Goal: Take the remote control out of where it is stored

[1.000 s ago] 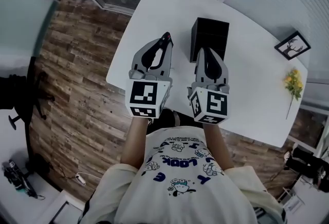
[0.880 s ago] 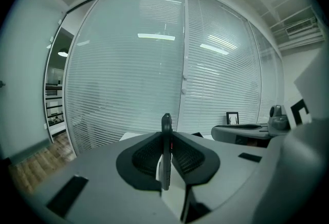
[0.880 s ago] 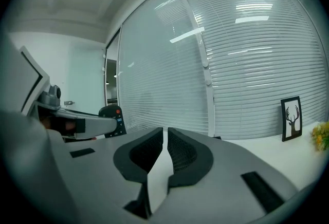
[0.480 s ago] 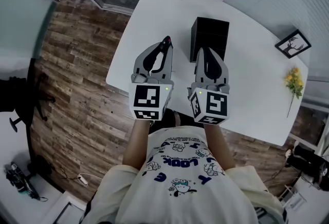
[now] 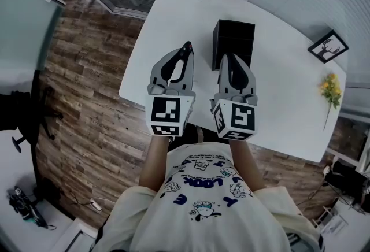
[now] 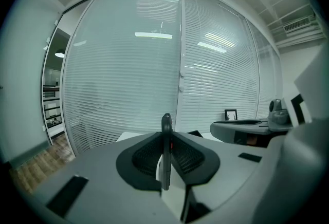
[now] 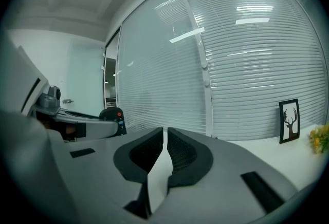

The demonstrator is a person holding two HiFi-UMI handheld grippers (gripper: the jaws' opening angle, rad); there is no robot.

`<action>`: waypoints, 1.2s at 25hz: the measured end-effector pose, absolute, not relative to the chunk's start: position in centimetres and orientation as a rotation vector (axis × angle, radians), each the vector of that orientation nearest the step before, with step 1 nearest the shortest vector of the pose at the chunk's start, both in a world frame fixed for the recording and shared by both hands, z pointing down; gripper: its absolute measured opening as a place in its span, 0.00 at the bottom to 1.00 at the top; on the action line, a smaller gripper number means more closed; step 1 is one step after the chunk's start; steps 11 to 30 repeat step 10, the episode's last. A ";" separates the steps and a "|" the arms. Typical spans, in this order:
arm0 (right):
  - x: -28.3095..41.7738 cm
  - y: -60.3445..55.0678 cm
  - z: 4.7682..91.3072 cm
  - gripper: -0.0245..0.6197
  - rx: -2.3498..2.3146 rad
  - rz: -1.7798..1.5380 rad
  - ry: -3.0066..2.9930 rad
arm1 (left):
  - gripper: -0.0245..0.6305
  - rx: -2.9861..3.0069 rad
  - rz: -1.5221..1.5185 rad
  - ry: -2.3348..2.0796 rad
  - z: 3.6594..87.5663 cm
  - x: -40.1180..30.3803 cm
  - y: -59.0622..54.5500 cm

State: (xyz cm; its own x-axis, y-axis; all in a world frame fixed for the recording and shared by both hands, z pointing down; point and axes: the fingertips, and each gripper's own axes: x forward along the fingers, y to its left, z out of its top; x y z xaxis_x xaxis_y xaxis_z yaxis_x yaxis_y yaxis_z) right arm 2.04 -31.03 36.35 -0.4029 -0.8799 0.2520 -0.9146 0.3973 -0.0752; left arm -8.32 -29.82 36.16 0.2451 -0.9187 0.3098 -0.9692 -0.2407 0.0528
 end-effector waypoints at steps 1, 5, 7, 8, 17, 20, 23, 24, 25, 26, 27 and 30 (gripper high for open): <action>2.1 -31.0 36.3 0.11 1.609 0.299 -2.479 | 0.14 2.286 0.318 -1.771 36.1 -8.3 -29.8; 2.1 -31.0 36.2 0.11 1.610 0.294 -2.483 | 0.14 2.290 0.316 -1.774 36.0 -8.3 -29.9; 2.0 -31.0 36.0 0.11 1.607 0.293 -2.485 | 0.14 2.291 0.316 -1.775 35.9 -8.3 -29.9; 2.0 -30.9 36.0 0.11 1.607 0.293 -2.485 | 0.14 2.293 0.318 -1.774 35.8 -8.2 -29.9; 2.0 -30.8 35.9 0.11 1.605 0.294 -2.486 | 0.14 2.296 0.321 -1.773 35.7 -8.1 -29.7; 2.0 -30.8 35.9 0.11 1.605 0.294 -2.486 | 0.14 2.296 0.321 -1.773 35.7 -8.1 -29.7; 2.0 -30.8 35.9 0.11 1.605 0.294 -2.486 | 0.14 2.296 0.321 -1.773 35.7 -8.1 -29.7; 2.0 -30.8 35.9 0.11 1.605 0.294 -2.486 | 0.14 2.296 0.321 -1.773 35.7 -8.1 -29.7; 2.0 -30.8 35.9 0.11 1.605 0.294 -2.486 | 0.14 2.296 0.321 -1.773 35.7 -8.1 -29.7; 2.0 -30.8 35.9 0.11 1.605 0.294 -2.486 | 0.14 2.296 0.321 -1.773 35.7 -8.1 -29.7; 2.0 -30.8 35.9 0.11 1.605 0.294 -2.486 | 0.14 2.296 0.321 -1.773 35.7 -8.1 -29.7; 2.0 -30.8 35.9 0.11 1.605 0.294 -2.486 | 0.14 2.296 0.321 -1.773 35.7 -8.1 -29.7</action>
